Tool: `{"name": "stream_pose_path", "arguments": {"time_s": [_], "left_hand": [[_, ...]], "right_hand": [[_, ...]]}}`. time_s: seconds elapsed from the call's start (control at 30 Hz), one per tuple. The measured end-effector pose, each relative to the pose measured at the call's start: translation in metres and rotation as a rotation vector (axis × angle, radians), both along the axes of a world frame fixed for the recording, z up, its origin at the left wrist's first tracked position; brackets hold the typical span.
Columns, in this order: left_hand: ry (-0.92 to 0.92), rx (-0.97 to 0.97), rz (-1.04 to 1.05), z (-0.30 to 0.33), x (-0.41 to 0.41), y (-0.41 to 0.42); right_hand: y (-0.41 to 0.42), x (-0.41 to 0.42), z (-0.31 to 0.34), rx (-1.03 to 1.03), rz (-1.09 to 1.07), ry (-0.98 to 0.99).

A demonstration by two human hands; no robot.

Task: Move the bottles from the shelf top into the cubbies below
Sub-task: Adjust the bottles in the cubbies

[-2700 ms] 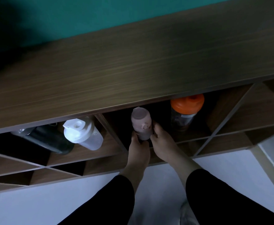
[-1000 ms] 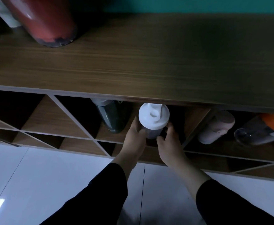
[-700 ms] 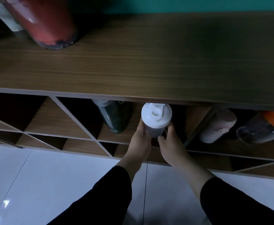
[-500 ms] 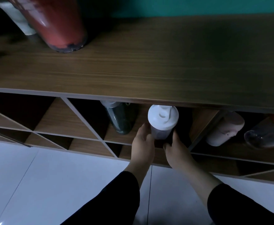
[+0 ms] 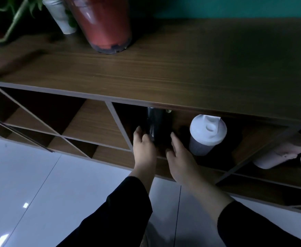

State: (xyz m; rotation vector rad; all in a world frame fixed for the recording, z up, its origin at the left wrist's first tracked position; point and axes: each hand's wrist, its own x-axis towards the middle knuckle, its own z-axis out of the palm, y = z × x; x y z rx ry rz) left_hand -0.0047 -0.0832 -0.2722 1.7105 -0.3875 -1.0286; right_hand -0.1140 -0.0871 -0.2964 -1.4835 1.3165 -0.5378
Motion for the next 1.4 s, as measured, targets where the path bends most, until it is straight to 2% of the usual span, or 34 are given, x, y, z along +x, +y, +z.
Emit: {"name": "stream_pose_path", "arguments": {"time_s": [0.2,0.3,0.47,0.67,1.07,1.23,1.4], "left_hand": [[-0.037,0.003,-0.198,-0.011,0.023,-0.015],[-0.094,-0.020,-0.213,-0.010,0.024,-0.009],[-0.197,-0.023,-0.193,-0.013,0.028,0.001],[-0.390,0.036,-0.345,-0.019,0.022,0.000],[-0.237,-0.017,-0.372,-0.025,0.025,0.003],[-0.196,0.021,-0.365,-0.031,0.024,0.002],[-0.210,0.029,-0.384,-0.036,0.026,0.001]], "right_hand": [[-0.017,0.021,-0.005,0.016,0.105,0.009],[-0.022,0.027,-0.011,0.036,0.059,-0.041],[-0.032,0.029,-0.016,-0.020,0.040,-0.006],[-0.031,0.029,-0.018,-0.013,-0.053,-0.147],[-0.032,0.029,-0.026,-0.032,-0.055,-0.111],[-0.017,0.033,-0.022,-0.034,-0.195,-0.149],[-0.018,0.035,-0.023,-0.037,-0.127,-0.108]]}}
